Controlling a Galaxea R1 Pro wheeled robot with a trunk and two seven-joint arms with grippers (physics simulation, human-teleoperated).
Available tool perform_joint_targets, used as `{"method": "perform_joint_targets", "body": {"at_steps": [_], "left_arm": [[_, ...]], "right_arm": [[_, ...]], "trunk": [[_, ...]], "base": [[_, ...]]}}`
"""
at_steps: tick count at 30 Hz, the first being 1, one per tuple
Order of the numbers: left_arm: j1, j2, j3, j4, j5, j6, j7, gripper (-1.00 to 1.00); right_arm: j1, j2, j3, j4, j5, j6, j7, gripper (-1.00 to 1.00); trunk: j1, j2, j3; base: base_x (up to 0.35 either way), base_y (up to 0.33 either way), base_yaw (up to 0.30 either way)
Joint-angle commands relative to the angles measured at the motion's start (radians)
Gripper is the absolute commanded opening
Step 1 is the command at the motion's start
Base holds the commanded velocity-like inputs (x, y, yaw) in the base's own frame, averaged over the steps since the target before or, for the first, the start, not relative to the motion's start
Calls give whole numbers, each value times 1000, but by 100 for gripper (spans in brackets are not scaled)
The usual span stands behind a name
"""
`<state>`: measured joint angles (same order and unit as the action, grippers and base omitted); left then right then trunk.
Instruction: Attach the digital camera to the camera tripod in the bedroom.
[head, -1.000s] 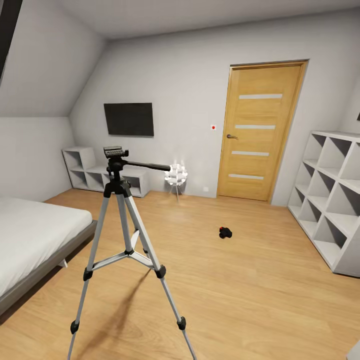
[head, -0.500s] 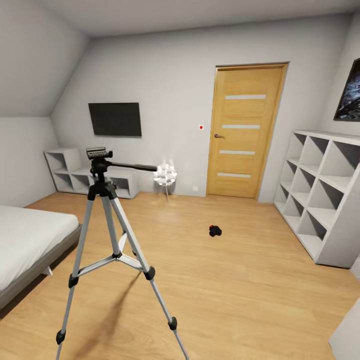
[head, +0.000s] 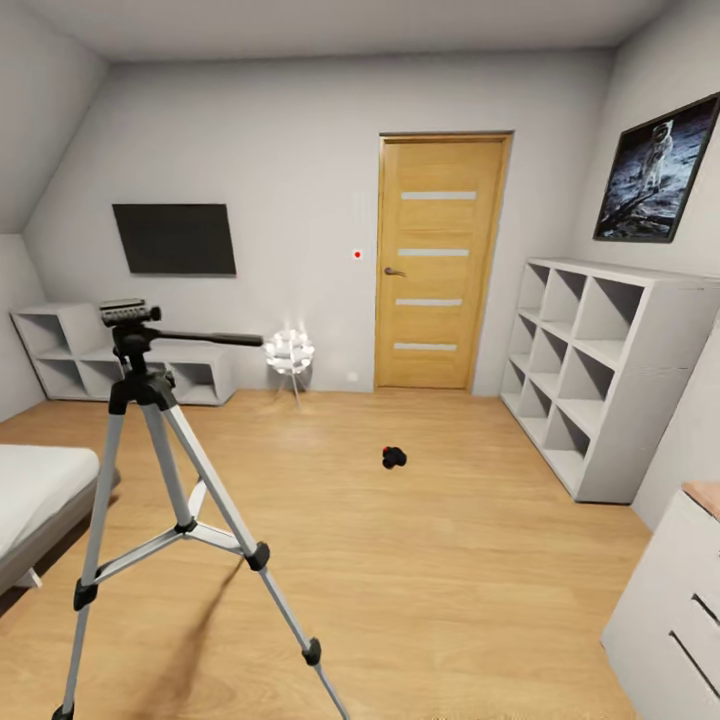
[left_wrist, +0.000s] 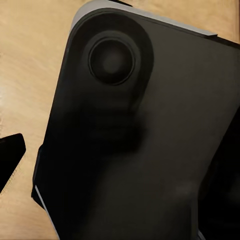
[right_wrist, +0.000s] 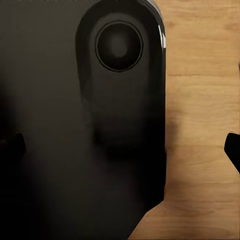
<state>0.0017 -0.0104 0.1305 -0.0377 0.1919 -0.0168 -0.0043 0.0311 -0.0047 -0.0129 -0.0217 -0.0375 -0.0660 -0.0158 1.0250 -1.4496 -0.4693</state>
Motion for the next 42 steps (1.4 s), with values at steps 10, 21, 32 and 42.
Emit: {"method": "perform_joint_targets", "body": {"at_steps": [10,21,32,42], "left_arm": [[0,-2,7,1,0,-2,-1,100],[0,-2,6,1,-2,-2,-2,100],[1,-7,1,1,-7,4,-1,100],[1,-9,0,1,-9,4,-1,100]], "right_arm": [[1,0,-1,-1,-4,-2,-1,100],[0,1,-1,-1,-4,-2,-1,100],[0,2,-1,-1,-4,-2,-1,100],[0,2,0,-1,-4,-3,-1,100]], "trunk": [[0,0,-1],[0,0,-1],[0,0,-1],[0,0,-1]], "base": [[0,0,-282],[94,0,-282],[283,0,-282],[317,0,-282]]}}
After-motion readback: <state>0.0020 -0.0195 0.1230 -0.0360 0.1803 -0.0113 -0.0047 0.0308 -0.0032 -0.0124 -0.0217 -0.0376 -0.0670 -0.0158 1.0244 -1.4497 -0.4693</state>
